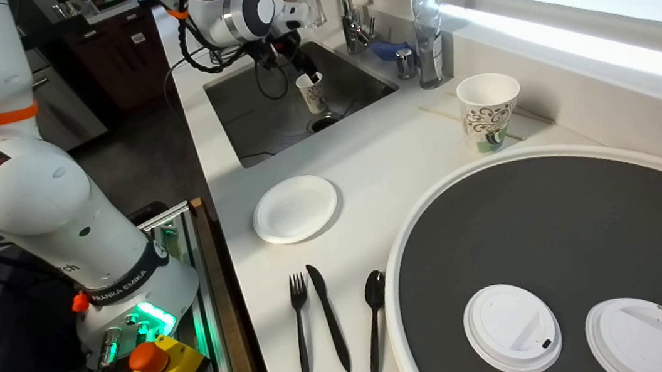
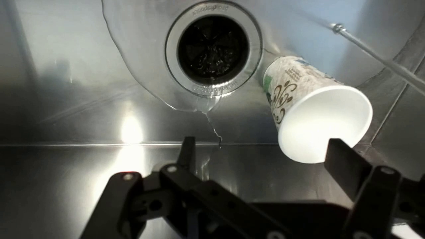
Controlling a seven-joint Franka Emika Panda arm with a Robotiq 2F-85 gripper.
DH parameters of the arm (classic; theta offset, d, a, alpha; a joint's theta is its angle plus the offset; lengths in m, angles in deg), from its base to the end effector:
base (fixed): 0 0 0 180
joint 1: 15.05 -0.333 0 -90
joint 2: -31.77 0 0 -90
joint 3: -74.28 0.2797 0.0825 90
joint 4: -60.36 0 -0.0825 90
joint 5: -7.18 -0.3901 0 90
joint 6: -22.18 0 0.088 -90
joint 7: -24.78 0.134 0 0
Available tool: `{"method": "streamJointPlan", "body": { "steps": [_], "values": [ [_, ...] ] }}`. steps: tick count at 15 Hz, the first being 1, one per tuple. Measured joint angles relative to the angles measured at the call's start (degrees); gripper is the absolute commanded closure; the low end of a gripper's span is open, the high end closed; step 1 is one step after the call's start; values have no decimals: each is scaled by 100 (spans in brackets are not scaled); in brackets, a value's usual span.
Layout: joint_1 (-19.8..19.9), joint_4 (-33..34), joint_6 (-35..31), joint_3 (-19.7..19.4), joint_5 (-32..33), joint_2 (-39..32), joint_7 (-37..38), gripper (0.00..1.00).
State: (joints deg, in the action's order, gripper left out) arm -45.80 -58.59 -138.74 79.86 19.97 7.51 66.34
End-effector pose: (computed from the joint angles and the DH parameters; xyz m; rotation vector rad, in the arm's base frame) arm 0.4892 0.3711 0.1912 -2.9638 -0.1386 -0.4267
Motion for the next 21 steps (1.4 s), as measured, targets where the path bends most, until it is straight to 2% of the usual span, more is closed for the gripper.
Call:
{"method": "streamJointPlan", "body": {
  "steps": [13, 21],
  "values": [
    [-321, 73, 0, -54, -14, -196, 110, 0],
    [-904, 321, 0, -613, -13, -482, 921, 2]
  ]
}}
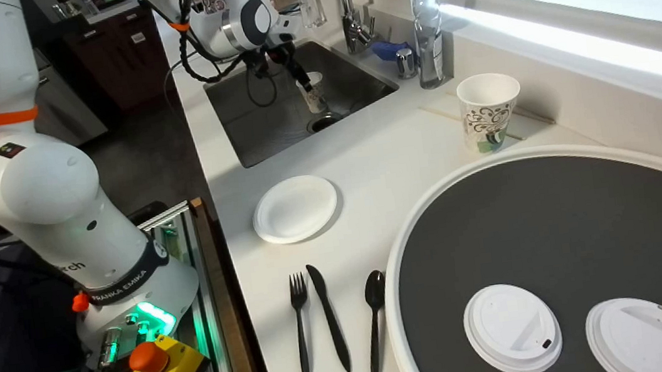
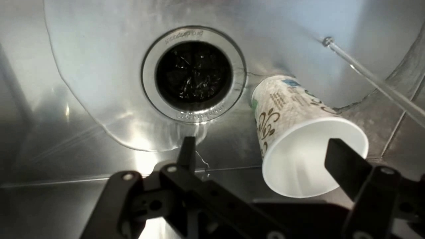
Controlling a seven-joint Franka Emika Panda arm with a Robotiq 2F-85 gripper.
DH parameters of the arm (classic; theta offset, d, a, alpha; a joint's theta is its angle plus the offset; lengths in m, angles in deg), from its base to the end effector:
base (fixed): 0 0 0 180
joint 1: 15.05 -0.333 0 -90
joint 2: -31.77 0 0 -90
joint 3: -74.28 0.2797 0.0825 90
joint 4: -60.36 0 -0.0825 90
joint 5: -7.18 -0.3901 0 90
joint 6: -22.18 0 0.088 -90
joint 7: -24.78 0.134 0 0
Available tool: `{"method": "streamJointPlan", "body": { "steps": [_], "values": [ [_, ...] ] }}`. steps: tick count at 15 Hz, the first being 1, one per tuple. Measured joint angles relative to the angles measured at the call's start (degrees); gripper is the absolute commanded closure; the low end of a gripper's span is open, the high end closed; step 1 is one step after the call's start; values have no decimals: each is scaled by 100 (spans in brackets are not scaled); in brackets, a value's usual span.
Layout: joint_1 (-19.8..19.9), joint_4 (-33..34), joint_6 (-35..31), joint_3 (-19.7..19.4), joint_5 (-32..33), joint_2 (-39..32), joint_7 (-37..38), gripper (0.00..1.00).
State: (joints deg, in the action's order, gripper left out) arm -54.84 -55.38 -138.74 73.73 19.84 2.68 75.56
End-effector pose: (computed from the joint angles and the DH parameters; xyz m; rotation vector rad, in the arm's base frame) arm 0.4756 0.3995 0.1610 -2.9914 0.0011 -0.4093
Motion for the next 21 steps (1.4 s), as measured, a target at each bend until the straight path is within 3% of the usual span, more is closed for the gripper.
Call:
{"method": "streamJointPlan", "body": {
  "steps": [3, 10, 11, 12, 15, 20, 21],
  "values": [
    [-130, 78, 0, -169, 0, -120, 248, 14],
    [-296, 246, 0, -404, 0, -317, 705, 11],
    [-307, 273, 0, -419, 0, -337, 761, 17],
    [-314, 302, 0, -431, 0, -359, 807, 36],
    [-332, 359, 0, -457, 0, -406, 935, 61],
    [-339, 430, 0, -465, 0, -461, 1078, 98],
    [-341, 446, 0, -466, 0, -472, 1095, 100]
  ]
}}
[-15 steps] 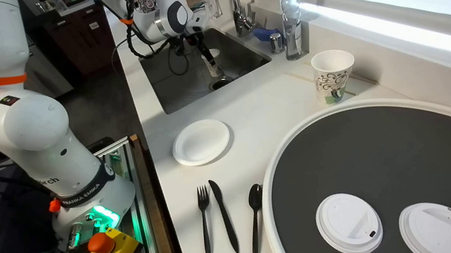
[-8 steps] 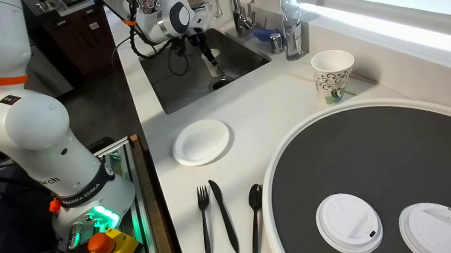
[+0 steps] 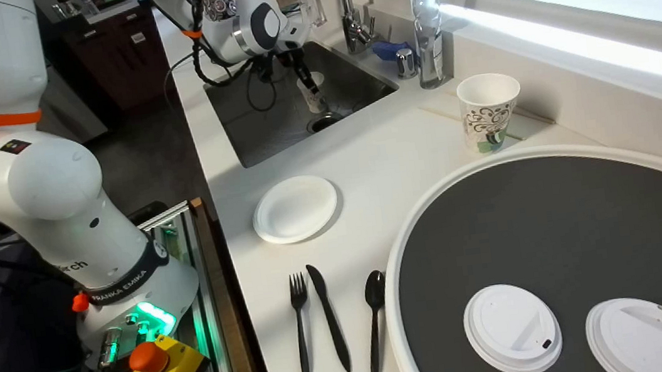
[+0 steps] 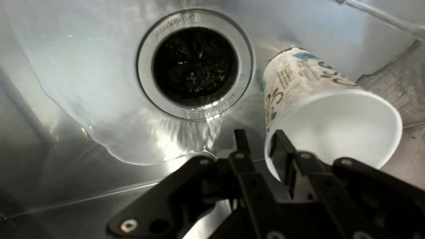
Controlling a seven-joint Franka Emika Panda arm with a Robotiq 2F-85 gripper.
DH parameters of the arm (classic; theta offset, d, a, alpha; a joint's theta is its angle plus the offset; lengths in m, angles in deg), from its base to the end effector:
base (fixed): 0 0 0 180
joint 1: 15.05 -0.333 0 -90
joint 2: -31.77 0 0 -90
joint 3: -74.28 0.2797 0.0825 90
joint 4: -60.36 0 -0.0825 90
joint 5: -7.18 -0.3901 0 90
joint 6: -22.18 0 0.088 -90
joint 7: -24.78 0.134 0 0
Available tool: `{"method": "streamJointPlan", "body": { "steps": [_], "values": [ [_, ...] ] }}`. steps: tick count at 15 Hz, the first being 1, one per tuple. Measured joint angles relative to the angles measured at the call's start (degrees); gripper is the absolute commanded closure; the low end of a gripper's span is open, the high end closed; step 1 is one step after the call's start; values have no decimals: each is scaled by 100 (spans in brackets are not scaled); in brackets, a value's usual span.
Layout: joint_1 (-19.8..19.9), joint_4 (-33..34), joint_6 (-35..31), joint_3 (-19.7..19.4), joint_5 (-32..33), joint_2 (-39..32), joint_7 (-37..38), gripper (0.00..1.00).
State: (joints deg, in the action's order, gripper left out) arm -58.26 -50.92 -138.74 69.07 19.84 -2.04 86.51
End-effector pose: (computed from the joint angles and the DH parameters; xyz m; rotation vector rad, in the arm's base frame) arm 0.4957 0.3983 0.1424 -2.9835 0.2884 -0.4372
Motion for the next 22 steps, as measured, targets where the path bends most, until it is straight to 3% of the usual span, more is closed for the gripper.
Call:
{"method": "streamJointPlan", "body": {
  "steps": [5, 6, 9, 10, 11, 13, 22],
  "values": [
    [-24, 45, -80, -9, 0, -31, 41, 99],
    [-30, 45, -115, -9, 0, -35, 44, 78],
    [-52, 45, -193, -9, 0, -47, 44, 57],
    [-60, 45, -199, -9, 0, -52, 44, 79],
    [-68, 46, -201, -9, 0, -57, 44, 91],
    [-83, 48, -203, -9, 0, -64, 44, 99],
    [-110, 124, -228, 2, -1, -102, 44, 99]
  ]
}}
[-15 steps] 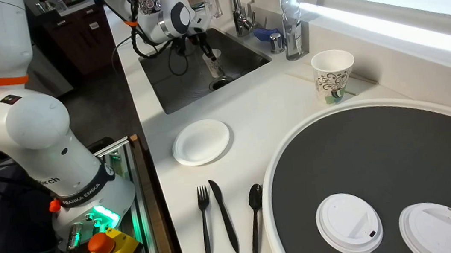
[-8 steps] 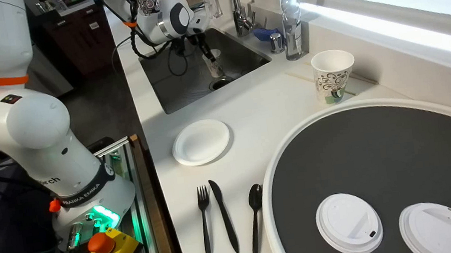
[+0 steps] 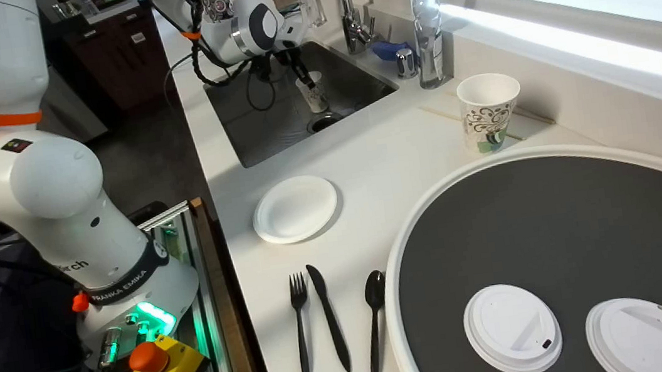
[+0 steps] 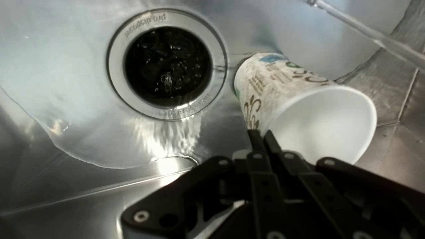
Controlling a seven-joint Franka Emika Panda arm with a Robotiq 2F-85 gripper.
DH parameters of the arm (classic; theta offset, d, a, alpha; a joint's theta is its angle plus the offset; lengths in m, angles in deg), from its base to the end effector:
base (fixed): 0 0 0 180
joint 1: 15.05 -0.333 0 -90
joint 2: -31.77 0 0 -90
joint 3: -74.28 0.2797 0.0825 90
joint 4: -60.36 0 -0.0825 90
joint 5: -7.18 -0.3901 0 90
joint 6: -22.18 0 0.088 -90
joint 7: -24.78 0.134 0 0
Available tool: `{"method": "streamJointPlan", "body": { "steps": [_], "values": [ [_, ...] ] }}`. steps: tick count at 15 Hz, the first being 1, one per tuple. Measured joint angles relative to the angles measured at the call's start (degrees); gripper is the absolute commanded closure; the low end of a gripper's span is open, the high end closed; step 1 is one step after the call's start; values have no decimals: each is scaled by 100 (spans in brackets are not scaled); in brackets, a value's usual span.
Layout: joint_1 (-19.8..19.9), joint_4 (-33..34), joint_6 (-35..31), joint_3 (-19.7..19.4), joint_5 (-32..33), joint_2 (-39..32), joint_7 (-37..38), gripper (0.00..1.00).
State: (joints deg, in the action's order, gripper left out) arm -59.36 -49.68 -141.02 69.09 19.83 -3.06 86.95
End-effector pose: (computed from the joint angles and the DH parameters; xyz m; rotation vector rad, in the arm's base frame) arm 0.4933 0.4149 0.1447 -2.9420 0.2602 -0.4669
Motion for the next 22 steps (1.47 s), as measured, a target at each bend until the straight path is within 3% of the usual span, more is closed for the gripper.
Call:
{"method": "streamJointPlan", "body": {
  "steps": [11, 22],
  "values": [
    [0, 0, -392, 7, 0, -75, -126, 99],
    [154, 0, -396, 222, -107, -74, -1215, 99]
  ]
}}
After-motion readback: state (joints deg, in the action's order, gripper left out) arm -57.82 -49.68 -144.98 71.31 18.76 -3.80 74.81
